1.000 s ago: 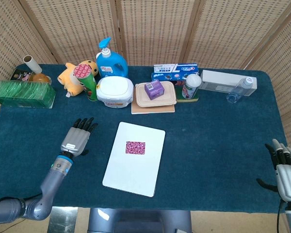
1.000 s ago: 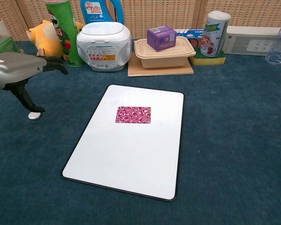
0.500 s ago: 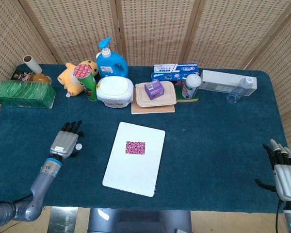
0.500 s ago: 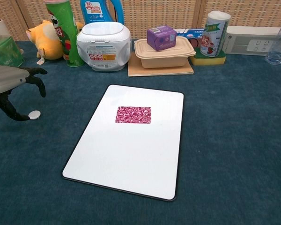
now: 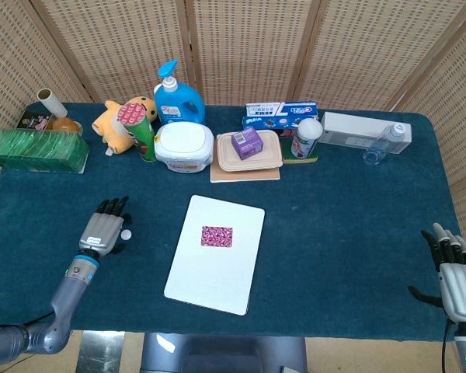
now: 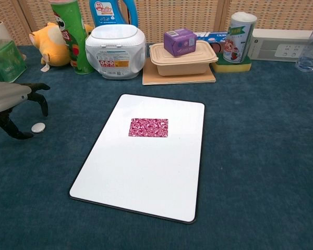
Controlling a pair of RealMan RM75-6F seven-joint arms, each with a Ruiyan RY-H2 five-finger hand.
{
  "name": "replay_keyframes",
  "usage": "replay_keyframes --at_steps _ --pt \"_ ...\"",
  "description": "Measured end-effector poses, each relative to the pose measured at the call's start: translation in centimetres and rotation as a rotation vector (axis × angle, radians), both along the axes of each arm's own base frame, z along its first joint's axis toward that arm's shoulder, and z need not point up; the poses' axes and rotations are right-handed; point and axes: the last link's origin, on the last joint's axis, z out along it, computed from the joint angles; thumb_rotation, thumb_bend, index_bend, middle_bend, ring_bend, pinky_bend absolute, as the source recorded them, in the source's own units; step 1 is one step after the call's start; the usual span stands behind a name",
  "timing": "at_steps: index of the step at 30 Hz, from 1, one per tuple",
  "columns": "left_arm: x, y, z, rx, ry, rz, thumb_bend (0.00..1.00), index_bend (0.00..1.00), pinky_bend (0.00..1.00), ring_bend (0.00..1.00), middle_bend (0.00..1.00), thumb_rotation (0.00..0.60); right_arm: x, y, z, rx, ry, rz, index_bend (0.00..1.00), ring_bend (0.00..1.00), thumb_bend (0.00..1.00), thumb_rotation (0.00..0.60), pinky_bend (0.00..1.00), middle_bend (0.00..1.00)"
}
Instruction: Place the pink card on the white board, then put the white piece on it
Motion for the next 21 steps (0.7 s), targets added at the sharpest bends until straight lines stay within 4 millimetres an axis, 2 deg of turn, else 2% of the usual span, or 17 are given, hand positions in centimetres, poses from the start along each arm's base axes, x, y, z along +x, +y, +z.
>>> replay_keyframes --at_steps 7,21 --pt "-0.1 0.1 -0.5 -0.001 0.003 0.004 0.23 0.36 0.06 0.0 0.0 0.6 0.0 -0.1 0.1 -0.002 -0.004 -0.001 0.07 0.0 0.0 0.6 0.0 0.0" --pt "0.2 0.4 -1.3 0.0 -0.004 0.001 0.29 0.52 0.06 0.0 0.0 0.6 -0.1 -0.1 0.2 -0.001 -0.008 -0.003 0.07 0.0 0.0 0.6 0.0 0.0"
